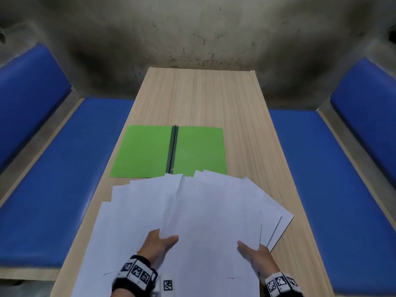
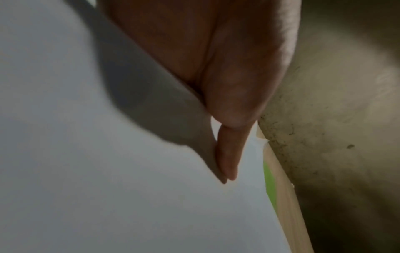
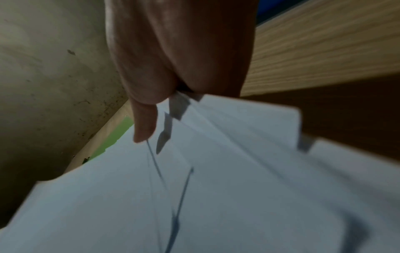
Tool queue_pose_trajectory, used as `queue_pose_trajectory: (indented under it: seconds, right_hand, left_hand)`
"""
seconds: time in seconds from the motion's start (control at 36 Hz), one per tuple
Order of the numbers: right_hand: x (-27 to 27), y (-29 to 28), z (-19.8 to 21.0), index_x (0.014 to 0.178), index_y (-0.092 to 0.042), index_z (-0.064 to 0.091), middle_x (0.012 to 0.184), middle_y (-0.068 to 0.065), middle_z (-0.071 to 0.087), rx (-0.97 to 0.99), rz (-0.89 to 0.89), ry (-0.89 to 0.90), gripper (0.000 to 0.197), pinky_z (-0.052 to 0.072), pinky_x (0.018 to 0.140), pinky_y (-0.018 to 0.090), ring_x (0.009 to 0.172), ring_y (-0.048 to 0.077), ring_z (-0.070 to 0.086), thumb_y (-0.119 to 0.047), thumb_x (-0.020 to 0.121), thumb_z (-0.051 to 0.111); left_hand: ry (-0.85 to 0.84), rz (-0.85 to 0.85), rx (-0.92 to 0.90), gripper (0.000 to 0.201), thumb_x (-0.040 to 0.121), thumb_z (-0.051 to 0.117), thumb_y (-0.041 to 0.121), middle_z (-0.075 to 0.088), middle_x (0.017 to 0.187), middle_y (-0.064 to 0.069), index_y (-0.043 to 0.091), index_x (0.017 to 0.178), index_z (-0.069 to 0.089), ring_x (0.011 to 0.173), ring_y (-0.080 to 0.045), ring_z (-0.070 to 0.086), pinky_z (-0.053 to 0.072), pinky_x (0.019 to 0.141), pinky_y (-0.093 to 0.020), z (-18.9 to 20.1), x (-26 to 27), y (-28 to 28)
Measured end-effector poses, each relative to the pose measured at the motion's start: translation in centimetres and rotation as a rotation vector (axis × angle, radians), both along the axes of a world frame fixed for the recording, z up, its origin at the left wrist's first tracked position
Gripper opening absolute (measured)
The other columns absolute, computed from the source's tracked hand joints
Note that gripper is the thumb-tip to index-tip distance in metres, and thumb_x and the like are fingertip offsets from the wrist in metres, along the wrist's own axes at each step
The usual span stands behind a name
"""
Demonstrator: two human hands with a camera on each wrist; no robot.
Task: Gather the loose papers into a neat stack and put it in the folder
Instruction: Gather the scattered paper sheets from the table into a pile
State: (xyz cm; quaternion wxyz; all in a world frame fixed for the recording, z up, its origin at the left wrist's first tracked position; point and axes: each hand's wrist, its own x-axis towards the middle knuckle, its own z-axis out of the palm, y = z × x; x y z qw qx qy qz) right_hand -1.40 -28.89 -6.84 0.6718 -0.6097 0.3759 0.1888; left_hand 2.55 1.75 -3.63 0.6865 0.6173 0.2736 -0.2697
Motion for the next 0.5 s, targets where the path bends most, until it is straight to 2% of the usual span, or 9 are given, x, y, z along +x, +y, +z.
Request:
queue_pose_trajectory:
  seconds: [0.06, 0.08, 0.14, 0.19, 0.25, 0.28, 0.39, 0.5]
  right_hand:
    - [-0.2, 0.1, 0.2, 0.089, -0.007, 0.063, 0.085, 0.006, 0.071, -0.048, 0.028, -0.018, 0.014, 0.054, 0.059, 0.026, 0.079, 0.020, 0.067, -0.006, 0.080, 0.075]
    - [-0.3, 0.0, -0.1, 0.092, -0.005, 0.064, 0.087, 0.007, 0.071, -0.058, 0.032, -0.016, 0.014, 0.053, 0.056, 0.024, 0.079, 0.021, 0.067, -0.002, 0.081, 0.073]
    - [-0.3, -0.2, -0.5, 0.104, 0.001, 0.065, 0.097, 0.015, 0.072, -0.080, 0.045, -0.010, 0.025, 0.057, 0.067, 0.031, 0.087, 0.029, 0.069, 0.002, 0.080, 0.072]
    - [-0.5, -0.3, -0.6, 0.107, 0.004, 0.066, 0.101, 0.018, 0.072, -0.110, 0.077, 0.004, 0.028, 0.056, 0.082, 0.039, 0.094, 0.034, 0.069, 0.002, 0.080, 0.072]
    - [-0.6, -0.5, -0.5, 0.103, 0.002, 0.067, 0.097, 0.018, 0.073, -0.123, 0.097, 0.005, 0.024, 0.055, 0.086, 0.042, 0.093, 0.034, 0.069, 0.002, 0.080, 0.071]
    - [-0.7, -0.6, -0.4, 0.101, 0.000, 0.068, 0.095, 0.016, 0.074, -0.129, 0.103, 0.002, 0.021, 0.055, 0.086, 0.043, 0.091, 0.034, 0.070, 0.002, 0.079, 0.071]
    - [-1.0, -1.3, -0.2, 0.098, -0.005, 0.069, 0.097, 0.013, 0.075, -0.148, 0.158, -0.009, 0.020, 0.055, 0.086, 0.041, 0.091, 0.031, 0.071, -0.001, 0.079, 0.072]
    - [-1.1, -2.0, -0.4, 0.105, -0.004, 0.068, 0.100, 0.011, 0.076, -0.135, 0.193, -0.001, 0.028, 0.055, 0.085, 0.038, 0.093, 0.029, 0.071, -0.005, 0.078, 0.074]
  left_hand:
    - [0.012, -0.026, 0.007, 0.020, 0.088, 0.068, 0.002, 0.076, 0.102, -0.017, -0.002, 0.107, 0.067, 0.092, -0.028, 0.074, 0.059, 0.071, -0.029, -0.7, -0.3, -0.8]
    - [0.020, -0.027, 0.017, 0.018, 0.089, 0.068, 0.005, 0.076, 0.101, -0.015, -0.001, 0.106, 0.068, 0.091, -0.026, 0.074, 0.058, 0.069, -0.027, -1.1, -0.4, -1.0]
    - [0.004, -0.022, 0.041, 0.017, 0.090, 0.067, 0.011, 0.077, 0.099, -0.015, 0.000, 0.103, 0.069, 0.091, -0.028, 0.073, 0.058, 0.074, -0.033, -1.6, -0.4, -1.4]
    - [-0.020, -0.014, 0.091, 0.012, 0.092, 0.065, 0.016, 0.077, 0.092, -0.010, 0.006, 0.093, 0.072, 0.089, -0.027, 0.072, 0.054, 0.082, -0.035, -1.4, -0.5, -1.5]
    - [-0.037, -0.017, 0.181, 0.021, 0.095, 0.061, 0.022, 0.072, 0.080, 0.002, 0.017, 0.075, 0.067, 0.079, -0.017, 0.066, 0.048, 0.073, -0.029, -1.7, -0.3, -1.1]
    - [-0.038, -0.018, 0.220, 0.025, 0.094, 0.061, 0.027, 0.068, 0.078, 0.003, 0.019, 0.071, 0.064, 0.075, -0.016, 0.062, 0.046, 0.071, -0.029, -1.8, -0.2, -0.8]
    - [-0.056, 0.026, 0.192, 0.029, 0.083, 0.066, 0.038, 0.073, 0.089, -0.006, 0.010, 0.080, 0.071, 0.086, -0.024, 0.066, 0.050, 0.085, -0.040, -4.0, 0.8, 1.0]
    - [-0.077, 0.048, 0.179, 0.019, 0.096, 0.059, 0.018, 0.073, 0.091, -0.010, 0.006, 0.086, 0.070, 0.087, -0.029, 0.068, 0.053, 0.081, -0.036, -1.8, 1.5, 0.3]
